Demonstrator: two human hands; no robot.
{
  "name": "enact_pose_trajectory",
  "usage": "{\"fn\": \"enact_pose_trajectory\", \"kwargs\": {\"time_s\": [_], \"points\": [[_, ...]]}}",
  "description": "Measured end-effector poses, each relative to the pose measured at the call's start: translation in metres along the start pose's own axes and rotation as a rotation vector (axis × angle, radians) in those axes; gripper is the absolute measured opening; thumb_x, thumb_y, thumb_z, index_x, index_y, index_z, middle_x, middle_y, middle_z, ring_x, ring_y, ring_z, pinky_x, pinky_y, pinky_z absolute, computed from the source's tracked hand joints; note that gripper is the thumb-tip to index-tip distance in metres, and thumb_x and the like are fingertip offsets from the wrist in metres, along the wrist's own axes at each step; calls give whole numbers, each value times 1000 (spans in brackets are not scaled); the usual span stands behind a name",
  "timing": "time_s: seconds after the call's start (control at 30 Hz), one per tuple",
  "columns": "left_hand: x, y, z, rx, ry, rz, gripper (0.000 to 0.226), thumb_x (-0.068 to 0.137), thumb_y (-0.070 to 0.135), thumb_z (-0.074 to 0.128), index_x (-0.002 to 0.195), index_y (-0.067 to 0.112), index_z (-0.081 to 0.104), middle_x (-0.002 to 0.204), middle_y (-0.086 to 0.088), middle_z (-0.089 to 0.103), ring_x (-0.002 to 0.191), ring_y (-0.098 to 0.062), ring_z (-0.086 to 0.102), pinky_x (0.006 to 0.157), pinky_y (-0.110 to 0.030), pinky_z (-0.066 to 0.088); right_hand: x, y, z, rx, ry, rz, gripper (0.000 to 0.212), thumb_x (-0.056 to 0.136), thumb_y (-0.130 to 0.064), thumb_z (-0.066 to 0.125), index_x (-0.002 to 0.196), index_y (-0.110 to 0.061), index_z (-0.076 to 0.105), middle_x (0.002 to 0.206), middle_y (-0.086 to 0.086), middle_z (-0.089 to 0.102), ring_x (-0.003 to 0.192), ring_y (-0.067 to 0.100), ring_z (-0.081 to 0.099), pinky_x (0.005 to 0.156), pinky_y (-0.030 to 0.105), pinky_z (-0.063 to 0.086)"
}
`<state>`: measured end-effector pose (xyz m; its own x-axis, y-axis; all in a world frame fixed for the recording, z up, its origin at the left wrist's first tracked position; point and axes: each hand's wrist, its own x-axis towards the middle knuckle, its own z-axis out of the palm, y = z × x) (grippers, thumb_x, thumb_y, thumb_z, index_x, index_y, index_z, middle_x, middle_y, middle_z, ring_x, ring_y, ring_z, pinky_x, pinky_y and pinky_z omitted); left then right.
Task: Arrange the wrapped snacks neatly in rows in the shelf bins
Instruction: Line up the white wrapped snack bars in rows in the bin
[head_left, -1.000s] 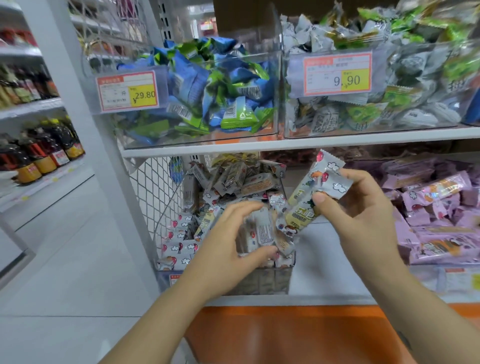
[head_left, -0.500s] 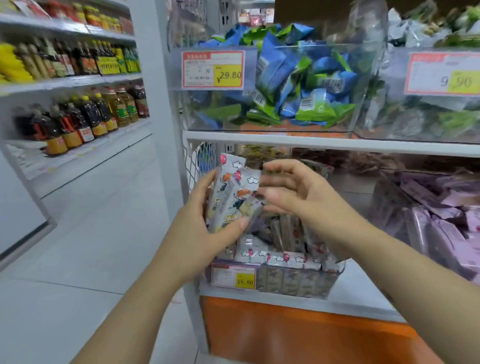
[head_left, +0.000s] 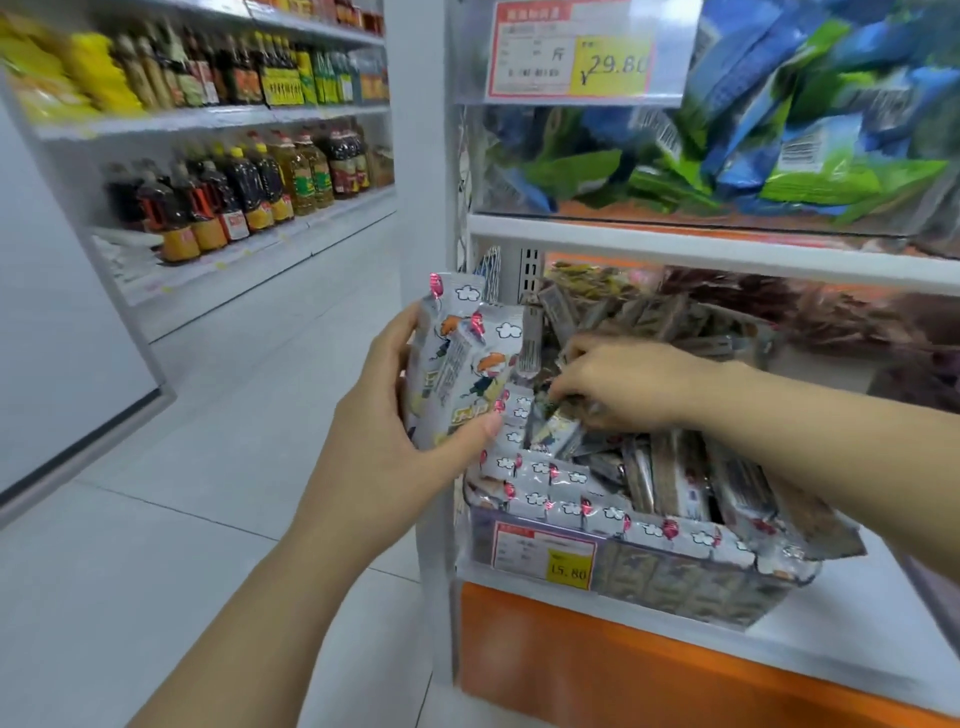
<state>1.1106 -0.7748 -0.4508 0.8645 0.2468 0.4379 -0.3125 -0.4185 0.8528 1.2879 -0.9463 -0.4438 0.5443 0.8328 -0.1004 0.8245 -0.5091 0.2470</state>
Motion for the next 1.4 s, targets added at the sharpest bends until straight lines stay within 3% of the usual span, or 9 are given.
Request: {"fn": "enact_pose_trajectory", "kwargs": {"time_s": [0.2, 0.37, 0.53, 0.67, 0.83, 0.97, 1.1, 1.23, 1.4], "points": [[4, 2, 2, -13, -12, 32, 70, 58, 45, 68, 115, 60, 30, 101, 51, 49, 92, 20, 56, 66, 1, 43, -3, 2, 0, -127, 120, -70, 28, 84, -24, 53, 110, -29, 62, 103, -9, 64, 109, 17, 48, 85, 34, 44], [2, 3, 5, -3, -4, 34, 71, 56, 50, 67, 116, 61, 31, 102, 51, 48, 96, 19, 55, 67, 1, 42, -35, -5, -16, 90, 289, 4, 36, 80, -23, 58, 116, -25, 63, 107, -4, 58, 99, 20, 57, 78, 36, 50], [-2, 6, 9, 9, -1, 21, 74, 55, 52, 67, 115, 65, 26, 102, 50, 48, 97, 18, 55, 68, 1, 42, -77, -14, -18, 221, 492, 175, 36, 79, -24, 66, 115, -24, 64, 101, -5, 58, 94, 20, 58, 72, 34, 48], [-4, 5, 15, 8, -2, 21, 72, 64, 45, 72, 118, 63, 27, 105, 43, 50, 97, 18, 55, 70, 1, 43, -110, -9, -8, 364, 668, 348, 34, 76, -18, 71, 109, -19, 65, 97, -3, 59, 92, 18, 57, 77, 36, 49], [-2, 2, 29, 4, -21, 35, 77, 70, 34, 77, 117, 64, 25, 106, 48, 45, 97, 24, 51, 72, 4, 40, -143, 6, 10, 426, 854, 601, 28, 77, -13, 70, 104, -16, 64, 96, 4, 60, 91, 19, 54, 74, 20, 33], [0, 1, 38, 12, -45, 27, 80, 71, 36, 77, 129, 60, 26, 113, 48, 43, 102, 22, 50, 77, 3, 42, -144, 28, 20, 474, 902, 763, 23, 82, -15, 66, 105, -10, 64, 97, 16, 65, 89, 32, 57, 72, 29, 36], [0, 1, 43, 21, -67, 23, 83, 70, 41, 76, 135, 54, 25, 117, 42, 43, 100, 24, 49, 81, 1, 41, -125, 43, 22, 544, 937, 825, 15, 83, -16, 63, 97, -11, 65, 94, 10, 65, 87, 28, 58, 70, 32, 41], [2, 2, 41, 18, -53, 4, 90, 58, 58, 68, 137, 54, 25, 131, 27, 49, 113, 8, 53, 98, -25, 47, -101, 56, 24, 471, 918, 844, 14, 82, -27, 62, 84, -13, 65, 79, 3, 60, 79, 28, 58, 62, 31, 38], [4, -1, 38, 9, -47, 25, 80, 69, 41, 76, 126, 63, 24, 111, 48, 42, 100, 24, 50, 77, 0, 43, -81, 67, 20, 467, 783, 889, 17, 85, -33, 61, 92, -19, 67, 88, 10, 69, 80, 32, 62, 72, 38, 51]]}}
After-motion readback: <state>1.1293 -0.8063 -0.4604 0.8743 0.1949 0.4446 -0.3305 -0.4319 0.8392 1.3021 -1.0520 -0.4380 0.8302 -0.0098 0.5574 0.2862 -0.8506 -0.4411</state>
